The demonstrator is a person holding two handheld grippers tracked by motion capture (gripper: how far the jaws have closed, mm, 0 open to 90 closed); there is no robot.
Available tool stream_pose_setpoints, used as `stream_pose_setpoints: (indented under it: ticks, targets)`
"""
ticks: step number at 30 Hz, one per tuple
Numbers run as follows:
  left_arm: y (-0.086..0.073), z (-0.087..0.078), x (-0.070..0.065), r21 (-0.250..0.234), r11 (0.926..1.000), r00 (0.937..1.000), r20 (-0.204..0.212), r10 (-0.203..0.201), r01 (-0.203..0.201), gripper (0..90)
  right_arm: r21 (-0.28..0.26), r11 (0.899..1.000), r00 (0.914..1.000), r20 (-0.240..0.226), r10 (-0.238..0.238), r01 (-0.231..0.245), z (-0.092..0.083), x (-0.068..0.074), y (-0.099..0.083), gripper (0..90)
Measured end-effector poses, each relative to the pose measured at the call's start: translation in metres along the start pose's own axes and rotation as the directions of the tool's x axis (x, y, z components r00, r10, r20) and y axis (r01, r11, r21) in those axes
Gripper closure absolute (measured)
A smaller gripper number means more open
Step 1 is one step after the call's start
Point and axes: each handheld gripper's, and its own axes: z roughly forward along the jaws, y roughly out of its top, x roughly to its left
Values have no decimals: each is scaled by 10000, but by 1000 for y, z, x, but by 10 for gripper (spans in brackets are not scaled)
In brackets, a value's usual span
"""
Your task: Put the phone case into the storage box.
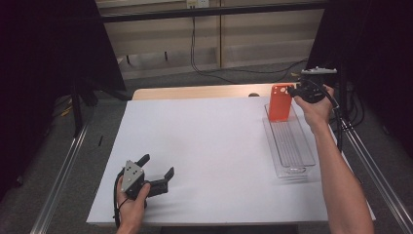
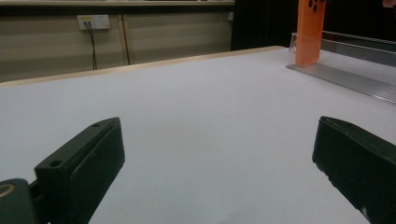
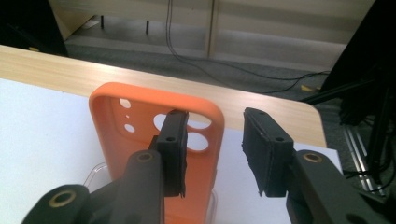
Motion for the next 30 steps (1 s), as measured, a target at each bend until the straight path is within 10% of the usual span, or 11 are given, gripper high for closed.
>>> stream_pose_setpoints:
  ticks: [30]
  targets:
    - [1,-2,1,-227,9996,9998,-45,-187,186,21,-252,9996,9985,-527,-169,156,-18,5,-9,67]
